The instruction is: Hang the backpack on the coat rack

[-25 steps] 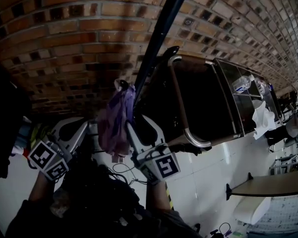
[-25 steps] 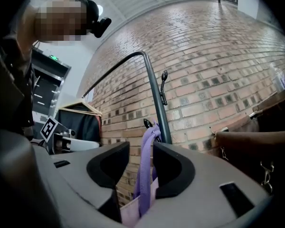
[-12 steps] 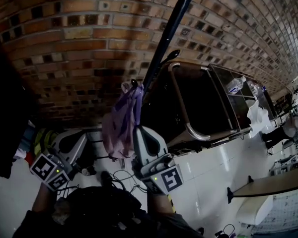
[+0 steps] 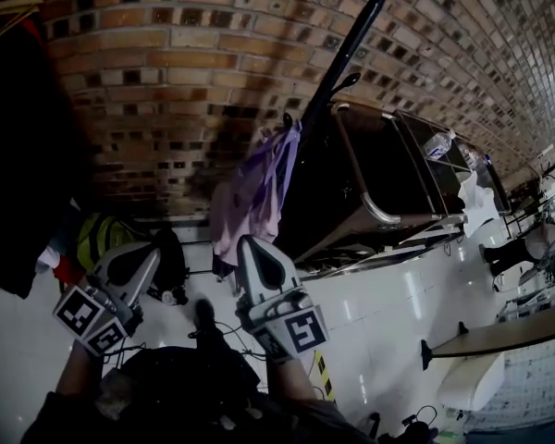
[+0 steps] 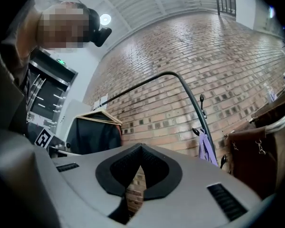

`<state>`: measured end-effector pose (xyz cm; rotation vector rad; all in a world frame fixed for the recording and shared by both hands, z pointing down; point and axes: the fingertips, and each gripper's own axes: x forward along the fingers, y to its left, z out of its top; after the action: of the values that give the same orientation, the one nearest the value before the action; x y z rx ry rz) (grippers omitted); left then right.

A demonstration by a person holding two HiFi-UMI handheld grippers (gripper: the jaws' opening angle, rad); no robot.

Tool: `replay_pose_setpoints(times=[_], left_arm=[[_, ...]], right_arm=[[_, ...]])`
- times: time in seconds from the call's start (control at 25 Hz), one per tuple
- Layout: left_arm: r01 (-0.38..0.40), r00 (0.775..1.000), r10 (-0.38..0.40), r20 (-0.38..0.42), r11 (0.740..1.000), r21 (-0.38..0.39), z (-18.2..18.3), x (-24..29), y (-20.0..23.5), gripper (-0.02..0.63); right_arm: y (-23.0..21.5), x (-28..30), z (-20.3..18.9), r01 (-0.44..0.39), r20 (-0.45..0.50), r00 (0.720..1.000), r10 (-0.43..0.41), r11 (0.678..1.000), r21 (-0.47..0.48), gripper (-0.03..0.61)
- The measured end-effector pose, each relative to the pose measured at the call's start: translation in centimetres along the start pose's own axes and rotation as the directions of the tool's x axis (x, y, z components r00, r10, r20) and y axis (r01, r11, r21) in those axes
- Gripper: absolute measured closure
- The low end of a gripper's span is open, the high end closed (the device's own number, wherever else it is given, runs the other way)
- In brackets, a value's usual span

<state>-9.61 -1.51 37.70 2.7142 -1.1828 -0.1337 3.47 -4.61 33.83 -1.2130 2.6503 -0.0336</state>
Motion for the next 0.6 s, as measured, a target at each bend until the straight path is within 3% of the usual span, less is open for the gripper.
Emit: replay_pose_setpoints(times=[0.6], left_arm=[[0.031, 1.0, -0.031, -0.003, 0.999, -0.012, -0.7, -12.7, -5.0, 0.588]], right_arm=[[11.9, -6.6, -2.5, 0.043, -0.091, 0.995, -0.044, 0.999, -0.009, 0.569]])
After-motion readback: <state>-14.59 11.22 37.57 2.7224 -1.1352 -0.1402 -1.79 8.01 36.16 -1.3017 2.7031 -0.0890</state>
